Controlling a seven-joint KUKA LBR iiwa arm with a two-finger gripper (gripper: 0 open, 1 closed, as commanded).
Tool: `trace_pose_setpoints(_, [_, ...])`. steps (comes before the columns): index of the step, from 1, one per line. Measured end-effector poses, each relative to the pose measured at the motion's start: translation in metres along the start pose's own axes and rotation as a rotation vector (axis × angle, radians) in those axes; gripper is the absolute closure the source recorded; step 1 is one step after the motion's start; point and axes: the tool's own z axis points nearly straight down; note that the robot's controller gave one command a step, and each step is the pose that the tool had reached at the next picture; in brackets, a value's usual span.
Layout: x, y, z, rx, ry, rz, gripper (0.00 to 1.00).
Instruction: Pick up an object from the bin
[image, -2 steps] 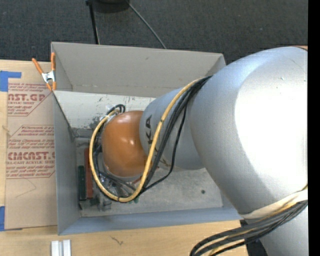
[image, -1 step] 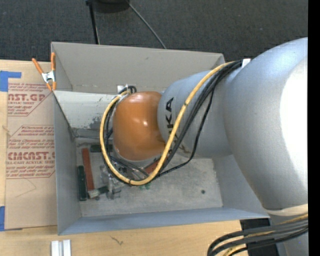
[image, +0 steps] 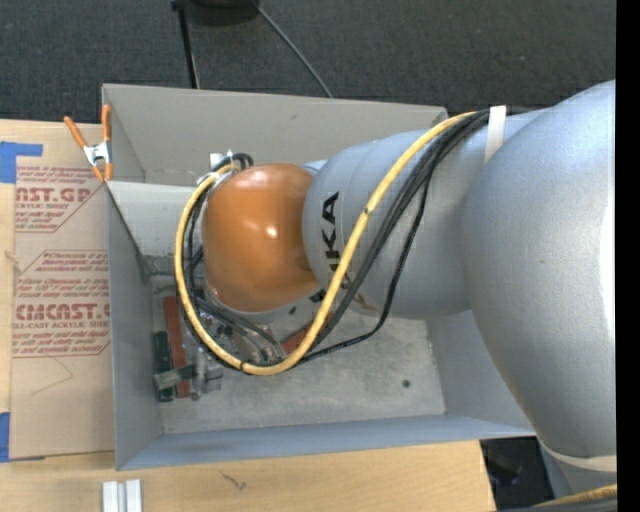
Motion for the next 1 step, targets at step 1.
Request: trace_pose_setpoints(1, [0.0060, -0.0224, -0.0502, 0.000, 0.007, -0.043, 1.00])
